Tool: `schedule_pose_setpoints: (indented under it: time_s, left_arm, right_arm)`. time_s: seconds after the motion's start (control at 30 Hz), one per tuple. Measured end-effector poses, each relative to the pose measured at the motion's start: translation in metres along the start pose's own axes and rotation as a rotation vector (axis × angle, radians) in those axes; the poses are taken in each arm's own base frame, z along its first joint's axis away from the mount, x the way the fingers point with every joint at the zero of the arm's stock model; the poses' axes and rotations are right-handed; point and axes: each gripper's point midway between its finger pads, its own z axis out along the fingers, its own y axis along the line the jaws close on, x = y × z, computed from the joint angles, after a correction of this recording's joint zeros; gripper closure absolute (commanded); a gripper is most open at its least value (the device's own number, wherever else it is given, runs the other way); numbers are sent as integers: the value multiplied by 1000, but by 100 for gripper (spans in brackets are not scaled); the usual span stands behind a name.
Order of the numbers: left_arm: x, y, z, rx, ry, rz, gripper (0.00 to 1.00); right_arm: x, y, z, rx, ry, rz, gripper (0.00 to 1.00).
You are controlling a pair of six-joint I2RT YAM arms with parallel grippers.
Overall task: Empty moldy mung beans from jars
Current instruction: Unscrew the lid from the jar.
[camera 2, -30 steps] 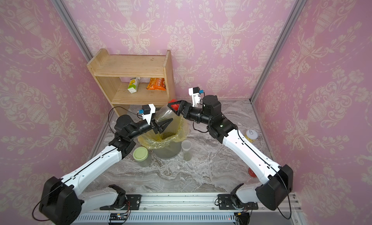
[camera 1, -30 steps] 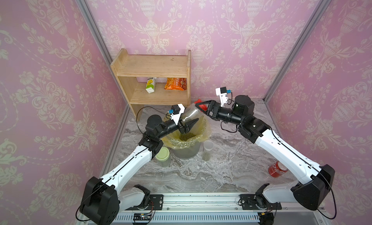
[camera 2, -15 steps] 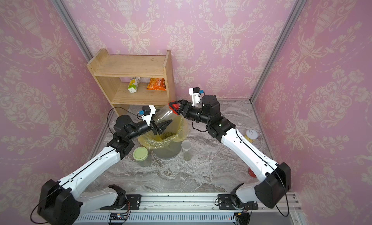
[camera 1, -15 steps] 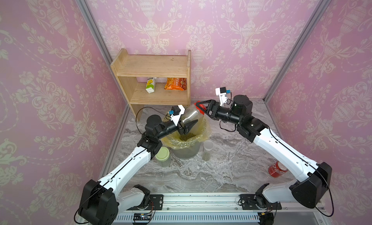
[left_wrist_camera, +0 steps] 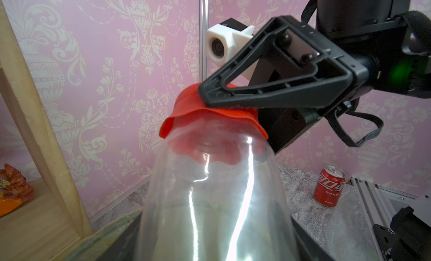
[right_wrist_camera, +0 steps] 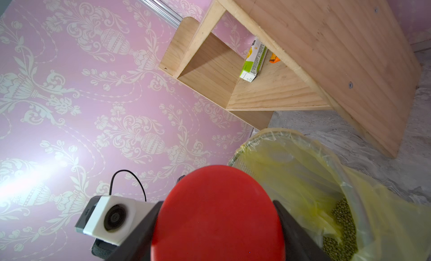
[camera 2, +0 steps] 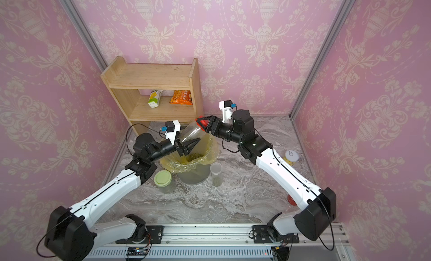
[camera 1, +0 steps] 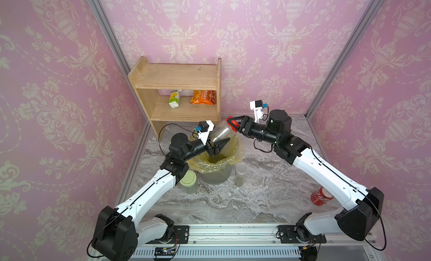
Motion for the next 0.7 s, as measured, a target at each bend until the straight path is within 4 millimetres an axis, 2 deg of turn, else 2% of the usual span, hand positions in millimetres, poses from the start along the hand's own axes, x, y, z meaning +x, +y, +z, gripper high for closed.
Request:
schedule_pose_setpoints:
  time_s: [0.3,0.5,0.7]
  left_arm:
    - [-6,-1,1,4,9,-127,58]
    - [-19,-3,-1,11,15,-162,59]
    - [-23,-6,-5,61,21,-229,58]
  right_arm:
    - [-4,3,2,-39,-39,-37,36]
    - [-11,15,-1,-98,-74,-68,36]
    - [-8,21,-3,-141,-87,-101,36]
